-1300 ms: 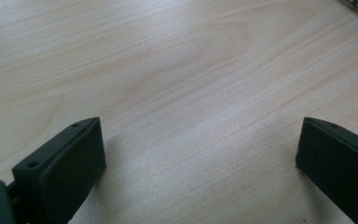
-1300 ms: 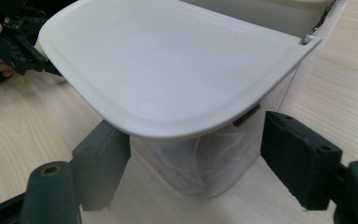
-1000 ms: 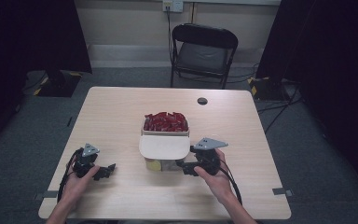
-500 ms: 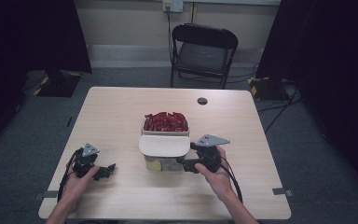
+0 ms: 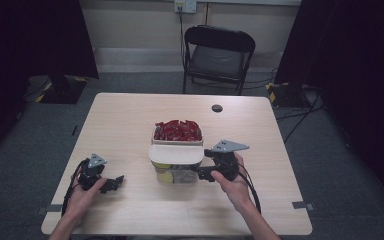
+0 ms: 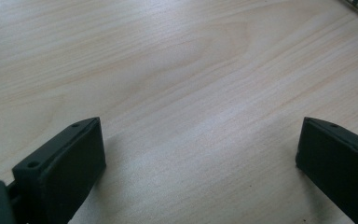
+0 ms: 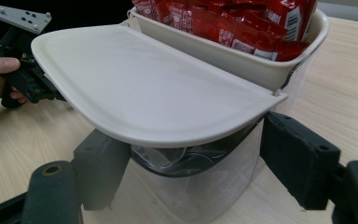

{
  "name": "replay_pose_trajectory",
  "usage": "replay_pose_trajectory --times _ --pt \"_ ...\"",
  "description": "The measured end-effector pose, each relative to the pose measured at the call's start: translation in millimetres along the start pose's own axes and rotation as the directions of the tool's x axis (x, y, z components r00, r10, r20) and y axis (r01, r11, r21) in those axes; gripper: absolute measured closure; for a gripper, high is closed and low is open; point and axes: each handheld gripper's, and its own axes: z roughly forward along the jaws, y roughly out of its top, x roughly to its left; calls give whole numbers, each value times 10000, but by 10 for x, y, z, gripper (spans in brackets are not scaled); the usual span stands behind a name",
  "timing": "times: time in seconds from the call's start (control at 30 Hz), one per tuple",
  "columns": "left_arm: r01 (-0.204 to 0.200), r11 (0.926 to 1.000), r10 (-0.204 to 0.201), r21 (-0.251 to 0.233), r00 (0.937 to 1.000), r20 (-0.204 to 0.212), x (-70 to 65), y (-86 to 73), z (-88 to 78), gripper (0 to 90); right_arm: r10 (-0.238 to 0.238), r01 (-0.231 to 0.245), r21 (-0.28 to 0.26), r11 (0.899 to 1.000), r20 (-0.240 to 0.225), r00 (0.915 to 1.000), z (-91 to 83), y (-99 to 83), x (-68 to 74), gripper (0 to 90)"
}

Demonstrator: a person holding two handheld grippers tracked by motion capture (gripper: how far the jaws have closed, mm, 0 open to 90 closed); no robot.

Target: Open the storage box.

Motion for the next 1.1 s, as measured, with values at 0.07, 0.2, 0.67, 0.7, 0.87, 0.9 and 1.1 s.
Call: replay_pose_trajectory --times 0.07,0.2,0.67,0.7,0.87,0.9,1.1 --pt "5 10000 -5 -4 10000 8 0 0 0 8 20 -20 4 10000 -3 10000 -6 4 -4 246" --pt "2 10000 -2 -1 10000 0 0 0 0 8 16 -16 -118 9999 3 10000 -56 38 -17 244" --pt "6 10000 -6 -3 10000 9 0 0 1 8 103 -109 -295 9995 -182 9998 -82 140 -125 245" --pt "-3 10000 3 0 10000 9 0 0 0 7 96 -102 -298 9995 -195 9998 -83 145 -131 245" --pt "-20 10000 20 1 10000 -13 1 1 -1 7 116 -125 -370 9992 -241 9996 -84 184 -159 244" --pt "-24 10000 24 3 10000 -13 1 1 -1 7 84 -93 -371 9993 -235 9997 -84 193 -164 244" --pt "-21 10000 21 1 10000 -12 1 1 0 7 130 -141 -382 9992 -271 9995 -56 213 -198 244"
